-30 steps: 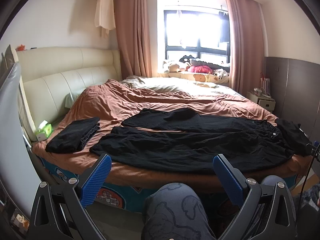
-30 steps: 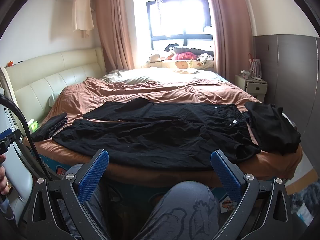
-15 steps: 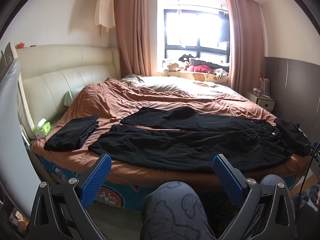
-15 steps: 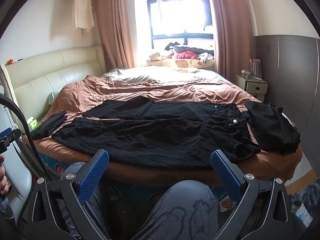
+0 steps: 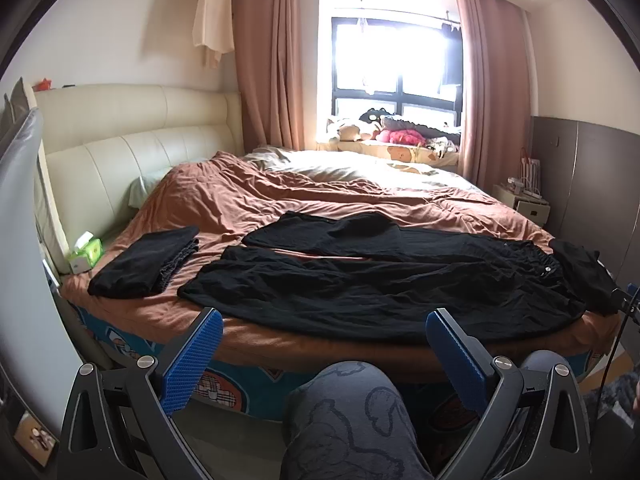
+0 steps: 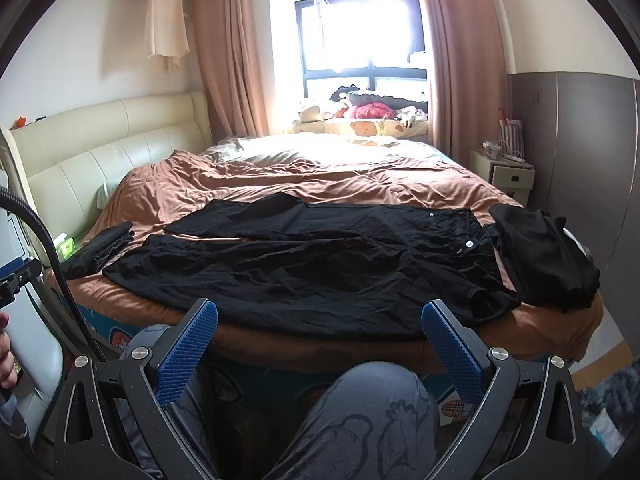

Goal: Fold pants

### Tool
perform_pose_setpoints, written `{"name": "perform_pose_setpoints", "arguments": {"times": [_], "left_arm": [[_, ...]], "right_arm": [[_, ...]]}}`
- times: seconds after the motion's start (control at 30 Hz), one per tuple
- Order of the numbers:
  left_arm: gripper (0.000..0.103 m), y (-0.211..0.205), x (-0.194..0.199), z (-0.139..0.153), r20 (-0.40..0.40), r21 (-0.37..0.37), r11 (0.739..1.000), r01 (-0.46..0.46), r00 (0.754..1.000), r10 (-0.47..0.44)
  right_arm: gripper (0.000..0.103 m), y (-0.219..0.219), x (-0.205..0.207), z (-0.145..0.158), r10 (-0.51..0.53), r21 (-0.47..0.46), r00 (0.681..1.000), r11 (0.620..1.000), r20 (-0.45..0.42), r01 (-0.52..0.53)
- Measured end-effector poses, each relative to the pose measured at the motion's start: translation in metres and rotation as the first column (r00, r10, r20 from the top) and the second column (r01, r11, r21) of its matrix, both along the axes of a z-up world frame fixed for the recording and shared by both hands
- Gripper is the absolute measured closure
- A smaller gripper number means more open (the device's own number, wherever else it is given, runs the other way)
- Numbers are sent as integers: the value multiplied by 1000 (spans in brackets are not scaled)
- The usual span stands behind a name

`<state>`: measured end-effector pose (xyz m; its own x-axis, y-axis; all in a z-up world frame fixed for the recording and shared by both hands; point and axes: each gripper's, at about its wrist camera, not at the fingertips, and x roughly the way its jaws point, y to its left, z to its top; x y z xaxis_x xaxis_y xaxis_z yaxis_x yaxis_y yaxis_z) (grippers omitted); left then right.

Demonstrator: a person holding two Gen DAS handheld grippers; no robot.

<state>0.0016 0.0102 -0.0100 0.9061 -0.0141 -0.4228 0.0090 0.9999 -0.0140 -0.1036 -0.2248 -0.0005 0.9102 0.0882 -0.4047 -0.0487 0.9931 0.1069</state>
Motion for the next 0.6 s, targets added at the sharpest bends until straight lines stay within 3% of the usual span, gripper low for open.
{"name": "perform_pose_setpoints", "arguments": {"times": [0.6], "left_arm": [[0,3,-1,-1,0,-10,1000,-12,1000,12]], "right_arm": [[0,2,0,-2,2,4,1000,1000,-2,-2]]}}
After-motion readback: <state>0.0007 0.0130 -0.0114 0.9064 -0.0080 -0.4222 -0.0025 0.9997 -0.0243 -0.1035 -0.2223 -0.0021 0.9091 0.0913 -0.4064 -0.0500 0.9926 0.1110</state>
